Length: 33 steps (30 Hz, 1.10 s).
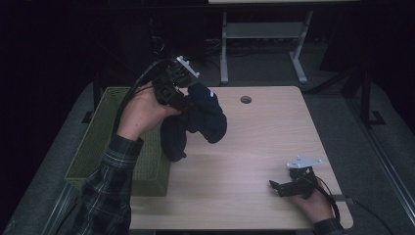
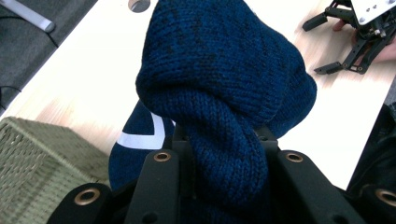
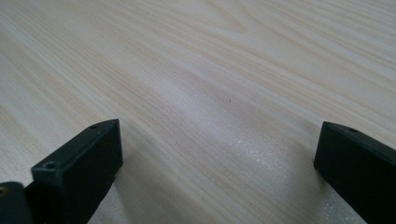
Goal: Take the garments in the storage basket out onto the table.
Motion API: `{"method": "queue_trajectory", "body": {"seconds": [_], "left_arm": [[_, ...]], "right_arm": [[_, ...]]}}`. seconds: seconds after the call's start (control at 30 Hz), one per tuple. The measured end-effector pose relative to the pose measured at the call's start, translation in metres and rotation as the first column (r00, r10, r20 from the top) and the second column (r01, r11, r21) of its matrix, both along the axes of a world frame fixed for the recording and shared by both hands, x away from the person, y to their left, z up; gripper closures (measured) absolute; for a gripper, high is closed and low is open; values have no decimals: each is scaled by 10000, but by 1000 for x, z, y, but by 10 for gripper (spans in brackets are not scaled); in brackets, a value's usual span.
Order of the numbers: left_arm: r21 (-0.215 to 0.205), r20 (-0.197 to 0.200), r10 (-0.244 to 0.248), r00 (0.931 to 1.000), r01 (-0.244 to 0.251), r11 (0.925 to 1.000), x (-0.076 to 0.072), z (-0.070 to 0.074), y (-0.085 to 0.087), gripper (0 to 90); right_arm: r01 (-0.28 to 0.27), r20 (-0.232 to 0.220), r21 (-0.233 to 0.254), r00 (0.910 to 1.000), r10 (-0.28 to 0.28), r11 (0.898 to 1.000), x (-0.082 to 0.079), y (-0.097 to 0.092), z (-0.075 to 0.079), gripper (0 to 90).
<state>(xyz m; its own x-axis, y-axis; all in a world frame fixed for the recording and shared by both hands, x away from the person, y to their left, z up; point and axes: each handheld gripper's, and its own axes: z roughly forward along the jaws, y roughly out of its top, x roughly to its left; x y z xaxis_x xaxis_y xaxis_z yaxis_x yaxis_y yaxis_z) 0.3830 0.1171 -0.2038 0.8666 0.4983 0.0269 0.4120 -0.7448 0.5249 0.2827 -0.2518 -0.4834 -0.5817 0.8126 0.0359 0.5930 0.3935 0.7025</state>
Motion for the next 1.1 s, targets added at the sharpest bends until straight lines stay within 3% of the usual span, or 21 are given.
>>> {"method": "queue_trajectory", "body": {"seconds": [0.17, 0.57, 0.73, 1.1], "left_arm": [[-199, -114, -64, 9999, 61, 9998, -1, -10, -9, 708], [-310, -337, -391, 9987, 381, 9988, -3, -53, -43, 704], [-522, -306, -396, 9987, 379, 9979, -5, -70, -55, 704], [-559, -306, -394, 9988, 377, 9977, -7, -104, -82, 695]], "right_arm": [[0, 0, 4, 10000, 0, 10000, 0, 0, 0, 7], [4, -16, 2, 10000, -4, 10000, 0, 0, 0, 7], [10, -28, 8, 10000, -10, 10000, 0, 0, 0, 7], [11, -27, 11, 10000, -11, 10000, 0, 0, 0, 7]]}}
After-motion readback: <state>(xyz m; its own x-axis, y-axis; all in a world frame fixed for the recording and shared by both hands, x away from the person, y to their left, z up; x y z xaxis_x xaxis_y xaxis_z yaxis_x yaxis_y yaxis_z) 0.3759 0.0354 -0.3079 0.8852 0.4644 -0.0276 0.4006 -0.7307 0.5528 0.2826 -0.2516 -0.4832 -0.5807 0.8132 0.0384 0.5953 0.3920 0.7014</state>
